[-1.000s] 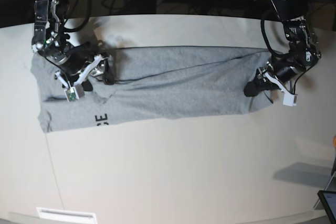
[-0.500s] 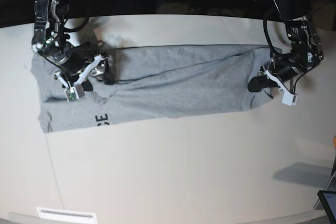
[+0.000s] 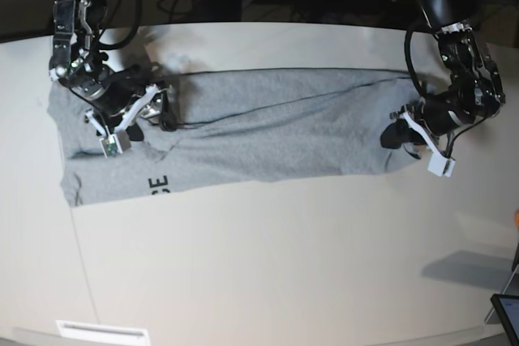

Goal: Fold the T-shirt properly
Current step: 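Lift the strip end with the left gripper and fold it toward the right gripper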

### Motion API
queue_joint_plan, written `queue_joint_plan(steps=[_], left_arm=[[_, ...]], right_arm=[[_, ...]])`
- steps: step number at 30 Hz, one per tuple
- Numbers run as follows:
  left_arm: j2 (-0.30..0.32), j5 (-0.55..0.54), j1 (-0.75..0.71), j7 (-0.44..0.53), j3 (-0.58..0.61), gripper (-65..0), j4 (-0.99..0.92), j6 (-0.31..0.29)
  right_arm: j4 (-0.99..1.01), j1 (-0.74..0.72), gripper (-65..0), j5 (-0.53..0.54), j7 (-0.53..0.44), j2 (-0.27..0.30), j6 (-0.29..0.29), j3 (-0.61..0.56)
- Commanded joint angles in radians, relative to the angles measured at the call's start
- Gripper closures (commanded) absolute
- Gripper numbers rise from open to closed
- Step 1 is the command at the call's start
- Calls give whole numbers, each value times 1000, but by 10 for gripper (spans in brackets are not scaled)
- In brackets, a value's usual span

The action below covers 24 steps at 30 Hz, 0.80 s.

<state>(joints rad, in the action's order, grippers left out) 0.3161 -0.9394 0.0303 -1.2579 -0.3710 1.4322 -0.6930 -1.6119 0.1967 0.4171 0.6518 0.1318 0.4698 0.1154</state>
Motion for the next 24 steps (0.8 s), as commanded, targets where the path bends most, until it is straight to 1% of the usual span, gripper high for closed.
queue_joint_plan(steps=[1,6,8,13,21,24], left_arm=[[7,-22,13,-3,-21,0,41,-5],[-51,-22,30,-88,-33,0,124,-5],[-77,-19,33,-107,-33,0,152,-5],[-134,-19,38,-111,-30,0,181,-5],[-242,-20,78,-115,-26,0,183,-5],[-266,-20,95,-115,20,0,183,-5]], right_arm=[[-5,-4,-428,-1,23,4,-3,2],[-5,-10,-428,-1,21,4,-3,2],[-5,-13,-428,-1,23,4,-3,2],[-5,-15,-428,-1,23,4,-3,2],[-3,-16,-428,-1,23,4,-3,2],[-3,-16,-428,-1,23,6,-3,2]])
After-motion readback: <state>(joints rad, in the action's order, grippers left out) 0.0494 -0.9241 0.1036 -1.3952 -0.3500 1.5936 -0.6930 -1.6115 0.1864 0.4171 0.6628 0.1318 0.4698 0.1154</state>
